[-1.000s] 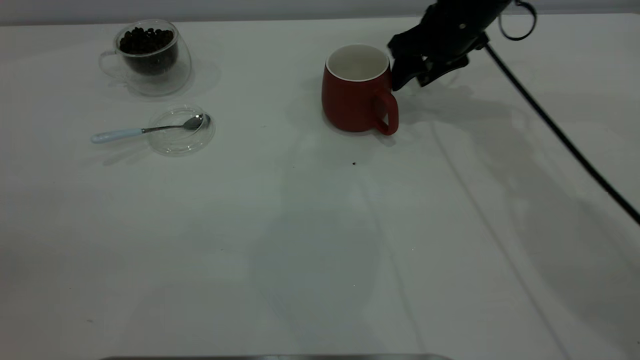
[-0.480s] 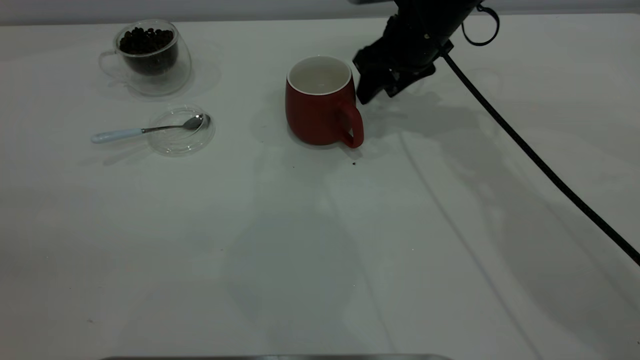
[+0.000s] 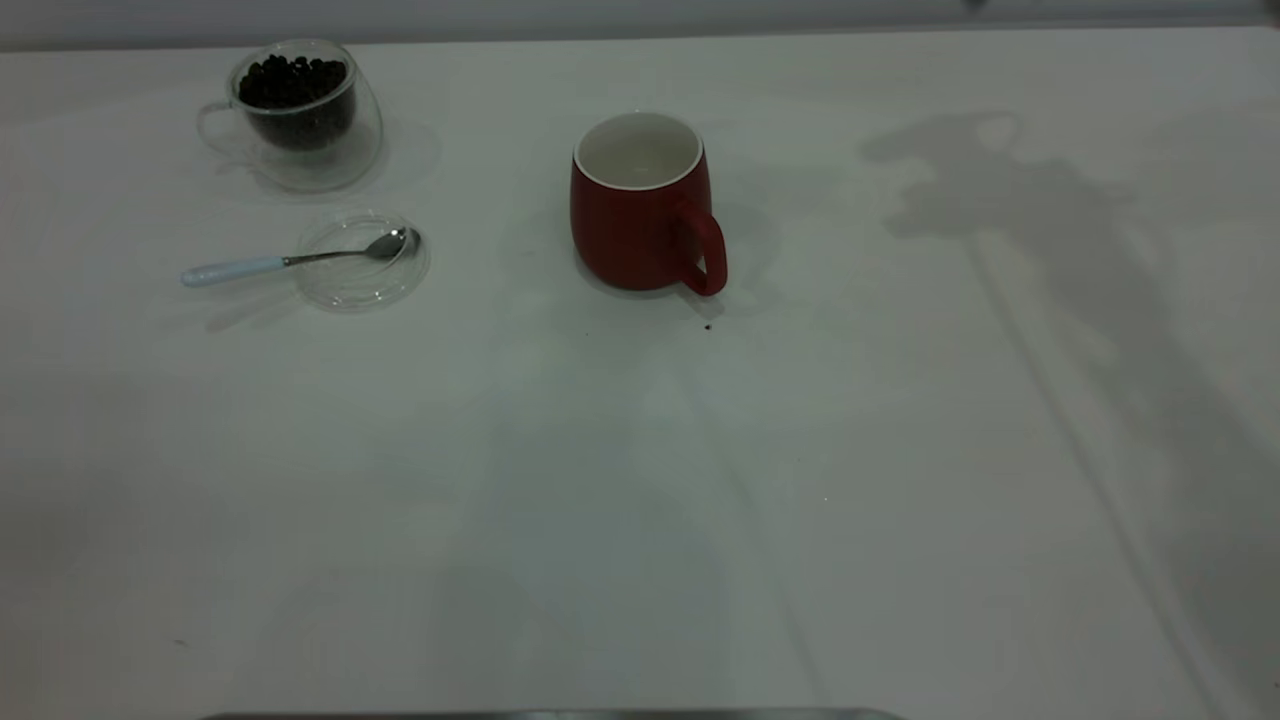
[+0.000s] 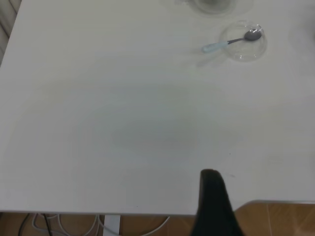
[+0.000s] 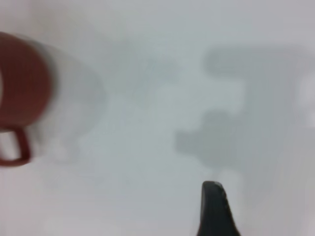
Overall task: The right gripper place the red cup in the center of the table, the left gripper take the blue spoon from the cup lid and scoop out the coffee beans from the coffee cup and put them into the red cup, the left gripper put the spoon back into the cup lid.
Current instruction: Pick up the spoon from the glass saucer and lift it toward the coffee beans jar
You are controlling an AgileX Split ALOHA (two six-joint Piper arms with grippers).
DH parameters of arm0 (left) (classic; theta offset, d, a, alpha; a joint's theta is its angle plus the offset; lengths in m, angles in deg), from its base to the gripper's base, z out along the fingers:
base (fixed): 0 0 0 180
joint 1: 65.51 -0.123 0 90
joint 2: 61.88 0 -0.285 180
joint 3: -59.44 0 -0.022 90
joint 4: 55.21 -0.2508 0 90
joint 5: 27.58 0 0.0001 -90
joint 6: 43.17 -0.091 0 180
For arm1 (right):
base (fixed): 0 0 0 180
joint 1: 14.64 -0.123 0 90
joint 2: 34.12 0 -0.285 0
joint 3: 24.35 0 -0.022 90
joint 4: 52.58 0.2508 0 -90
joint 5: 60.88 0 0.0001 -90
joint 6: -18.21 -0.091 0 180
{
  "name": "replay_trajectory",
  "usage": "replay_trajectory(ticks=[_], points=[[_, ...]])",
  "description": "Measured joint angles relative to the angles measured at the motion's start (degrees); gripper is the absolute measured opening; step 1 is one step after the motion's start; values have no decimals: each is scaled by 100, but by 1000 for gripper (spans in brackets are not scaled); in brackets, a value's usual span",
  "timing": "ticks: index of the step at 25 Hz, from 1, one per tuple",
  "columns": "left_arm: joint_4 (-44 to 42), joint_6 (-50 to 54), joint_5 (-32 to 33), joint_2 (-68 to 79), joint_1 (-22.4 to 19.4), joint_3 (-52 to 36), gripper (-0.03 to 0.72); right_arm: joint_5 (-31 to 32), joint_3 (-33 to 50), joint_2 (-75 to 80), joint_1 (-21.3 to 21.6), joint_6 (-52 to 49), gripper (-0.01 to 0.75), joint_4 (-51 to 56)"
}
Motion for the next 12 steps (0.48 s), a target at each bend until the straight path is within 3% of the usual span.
replay_trajectory(ticks=[7,12], points=[[0,0,0,0,0,0,564,439,441,-1914,127,-25,523,-21],[0,0,0,0,0,0,564,516,1735,-3299,331,-41,521,-93]])
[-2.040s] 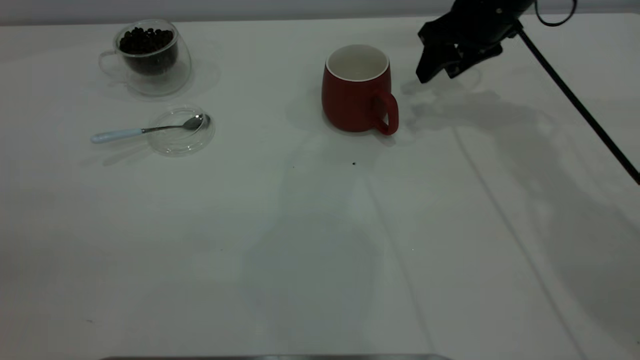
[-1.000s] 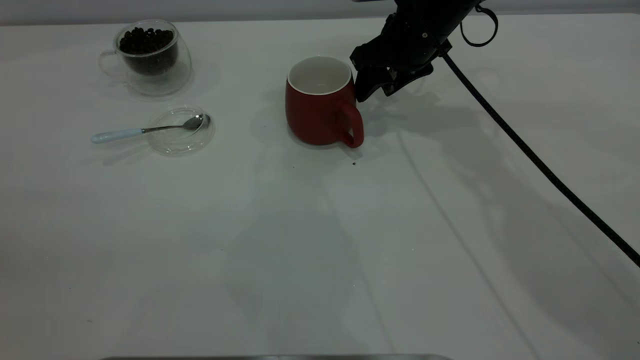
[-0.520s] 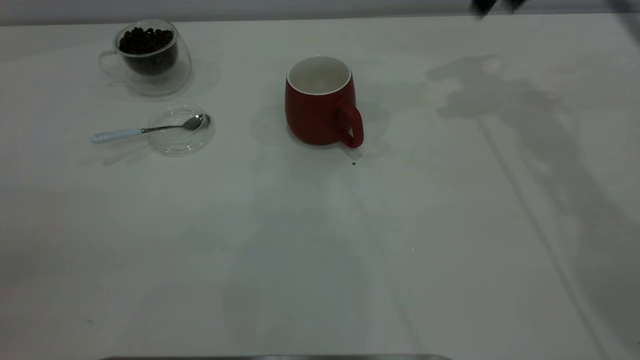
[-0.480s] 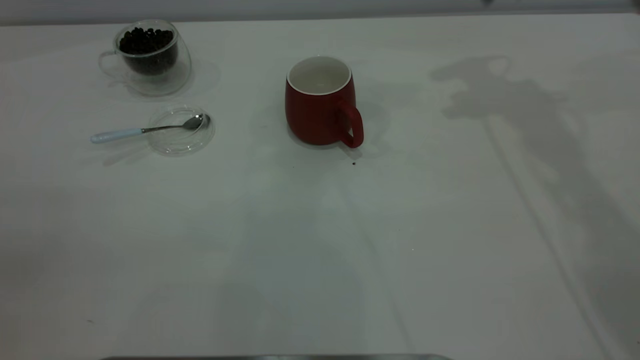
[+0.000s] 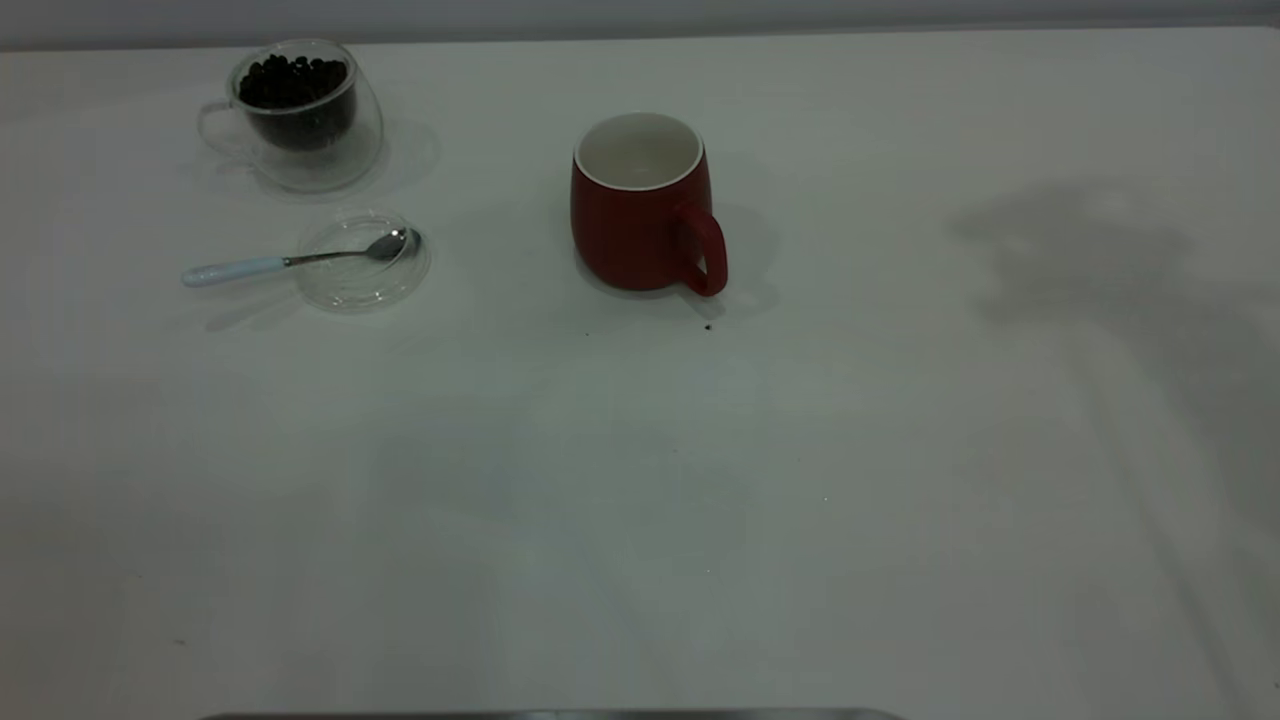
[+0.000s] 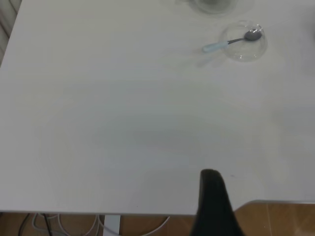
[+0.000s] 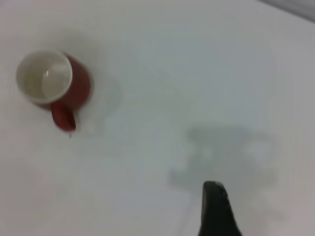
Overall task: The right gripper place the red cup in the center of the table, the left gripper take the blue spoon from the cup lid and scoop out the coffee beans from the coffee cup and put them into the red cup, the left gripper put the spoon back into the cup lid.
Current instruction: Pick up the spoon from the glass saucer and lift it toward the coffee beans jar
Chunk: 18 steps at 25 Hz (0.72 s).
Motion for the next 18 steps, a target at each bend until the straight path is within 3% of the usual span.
replay_trajectory(ticks=[7,18], points=[[0,5,0,0,0,0,564,-388,2380,-2462,29,-139,521,-103],[0,9,0,0,0,0,564,267,5385,-4929,36,-707,521,-690]])
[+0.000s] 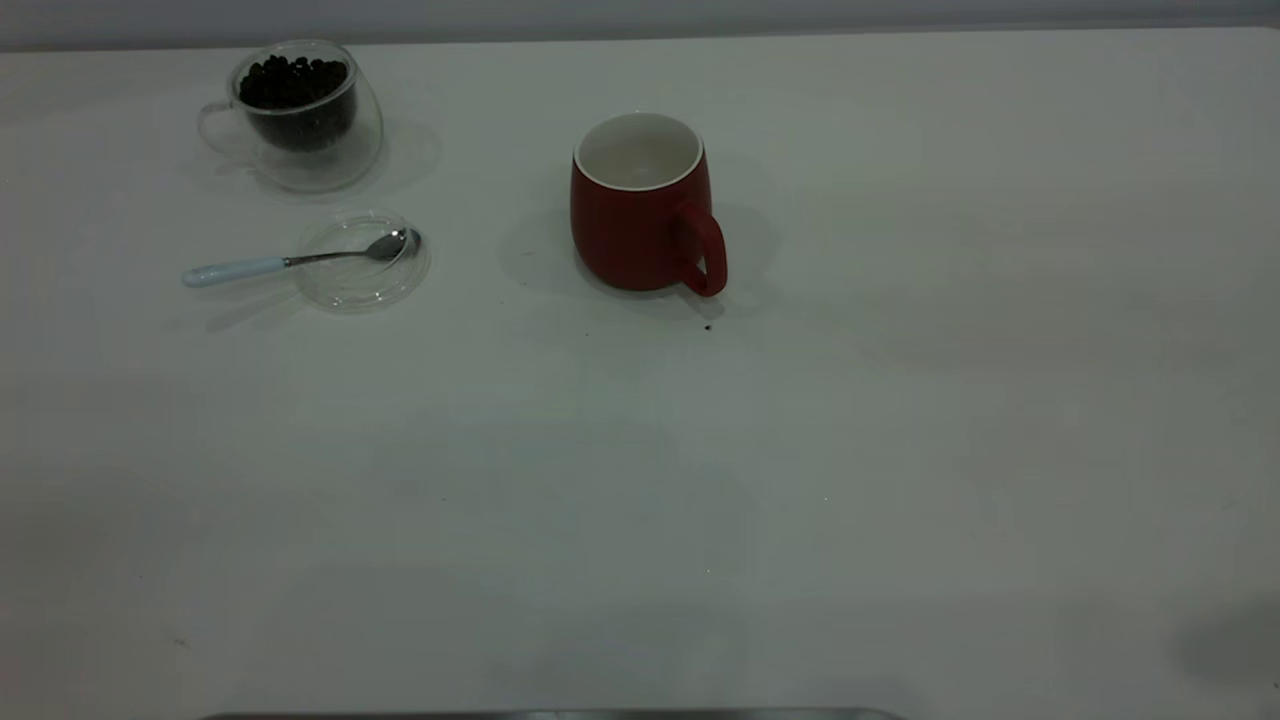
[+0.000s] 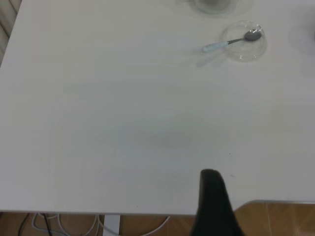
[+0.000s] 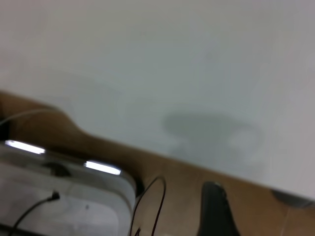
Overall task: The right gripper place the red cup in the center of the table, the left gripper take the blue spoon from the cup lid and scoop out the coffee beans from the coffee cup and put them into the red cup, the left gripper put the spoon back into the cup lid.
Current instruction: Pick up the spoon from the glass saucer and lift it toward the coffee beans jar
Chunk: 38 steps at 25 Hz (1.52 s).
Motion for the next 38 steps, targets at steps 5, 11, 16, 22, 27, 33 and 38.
replay_trajectory(ticks=[5,11,16,22,27,33,38], points=[[0,0,0,0,0,0,564,118,842,-1119,0,-270,521,-13],[0,0,0,0,0,0,564,173,909,-2496,6,-690,521,-14],[0,0,0,0,0,0,564,252,914,-3742,6,-703,521,-14],[0,0,0,0,0,0,564,293,914,-4599,257,-708,521,-52],[0,-10,0,0,0,0,564,318,914,-4605,419,-708,521,-117],[0,-5,0,0,0,0,564,318,914,-4605,419,-708,521,-116],[0,-5,0,0,0,0,564,318,914,-4605,419,-708,521,-118]])
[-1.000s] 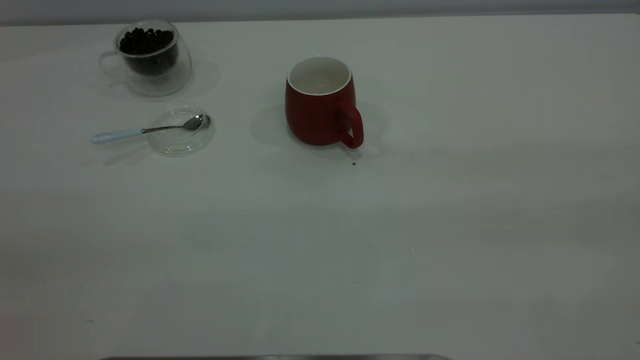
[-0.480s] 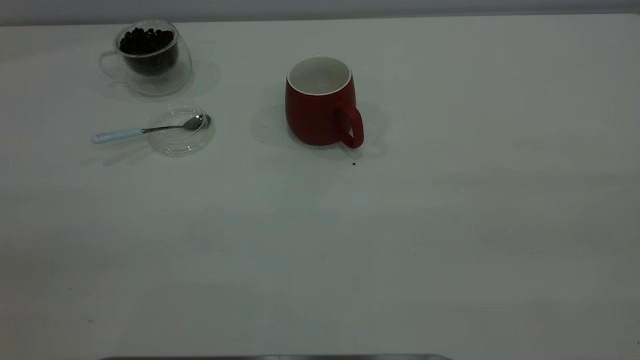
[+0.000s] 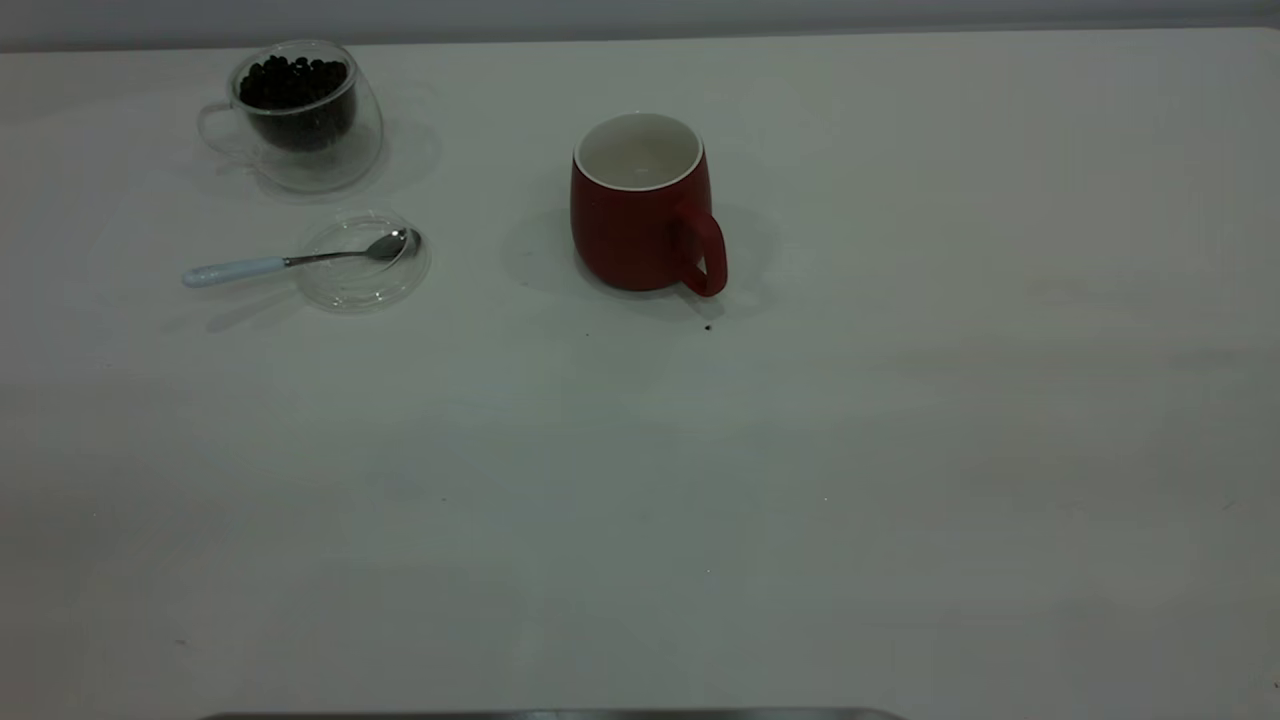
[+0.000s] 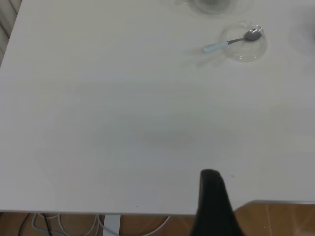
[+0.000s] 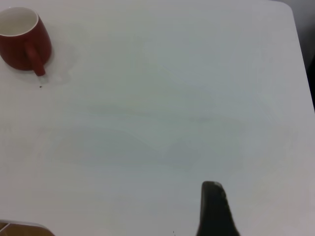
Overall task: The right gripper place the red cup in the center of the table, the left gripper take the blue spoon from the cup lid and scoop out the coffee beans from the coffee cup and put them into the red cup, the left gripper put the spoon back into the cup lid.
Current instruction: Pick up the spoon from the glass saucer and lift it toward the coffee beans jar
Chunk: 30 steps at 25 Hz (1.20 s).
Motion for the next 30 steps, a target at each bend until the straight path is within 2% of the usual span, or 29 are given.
replay_trajectory(ticks=[24,30], points=[[5,54,26,34,0,8,564,2,0,0,0,0,521,-5],[5,422,96,1241,0,261,573,2,0,0,0,0,521,-5]])
